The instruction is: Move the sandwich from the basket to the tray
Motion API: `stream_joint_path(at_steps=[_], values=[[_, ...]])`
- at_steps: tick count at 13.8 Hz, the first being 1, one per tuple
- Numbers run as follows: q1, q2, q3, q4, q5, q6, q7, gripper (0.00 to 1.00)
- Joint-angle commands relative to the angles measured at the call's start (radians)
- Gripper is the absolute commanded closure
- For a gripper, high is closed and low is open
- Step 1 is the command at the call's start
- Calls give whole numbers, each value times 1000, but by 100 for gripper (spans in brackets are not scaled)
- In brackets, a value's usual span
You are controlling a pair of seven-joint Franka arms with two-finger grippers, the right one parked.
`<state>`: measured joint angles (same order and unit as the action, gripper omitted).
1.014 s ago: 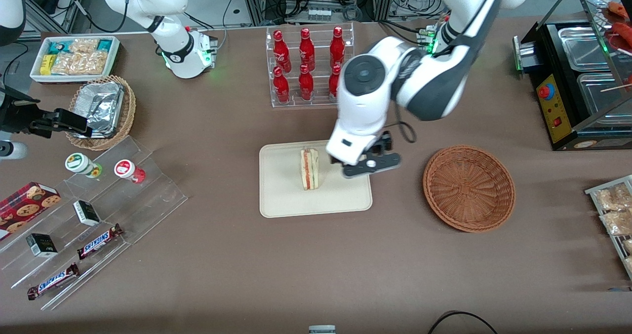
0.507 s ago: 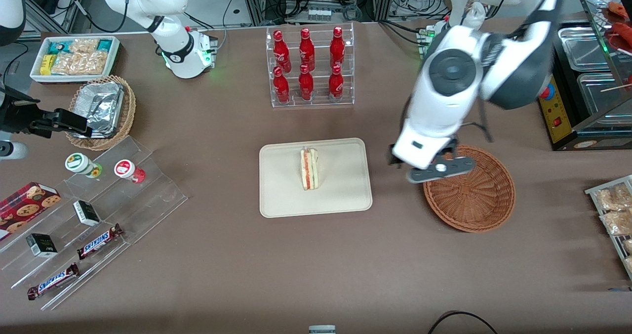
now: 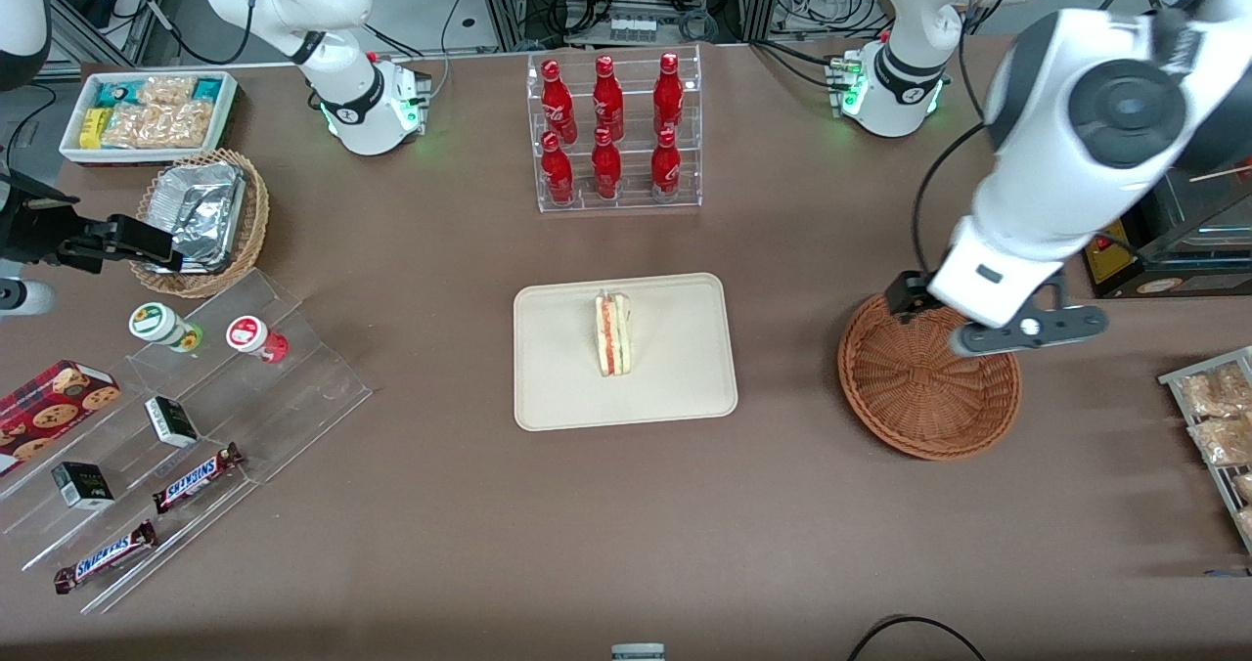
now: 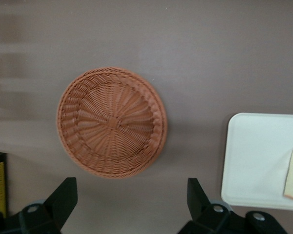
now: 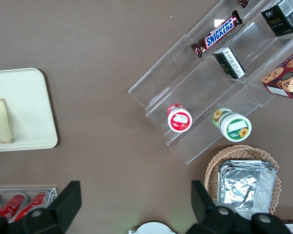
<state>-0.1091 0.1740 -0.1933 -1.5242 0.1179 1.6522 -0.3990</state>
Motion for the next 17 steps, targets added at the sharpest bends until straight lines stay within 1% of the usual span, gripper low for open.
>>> stream_joint_path(at_steps=[1, 2, 4, 6, 7, 8, 10, 13, 17], values=[[58, -86, -11, -88, -21, 0, 84, 1], [77, -108, -11, -103, -23, -2, 121, 1], [115, -148, -6, -135, -70, -5, 195, 1], [134, -180, 0, -152, -78, -20, 252, 1], [120, -192, 52, -152, -80, -34, 281, 1], [94, -203, 105, -151, -98, -43, 314, 1], [65, -215, 178, -148, -112, -61, 357, 1], [57, -220, 199, -130, -107, -84, 397, 1], [39, -215, 199, -105, -98, -94, 384, 1]])
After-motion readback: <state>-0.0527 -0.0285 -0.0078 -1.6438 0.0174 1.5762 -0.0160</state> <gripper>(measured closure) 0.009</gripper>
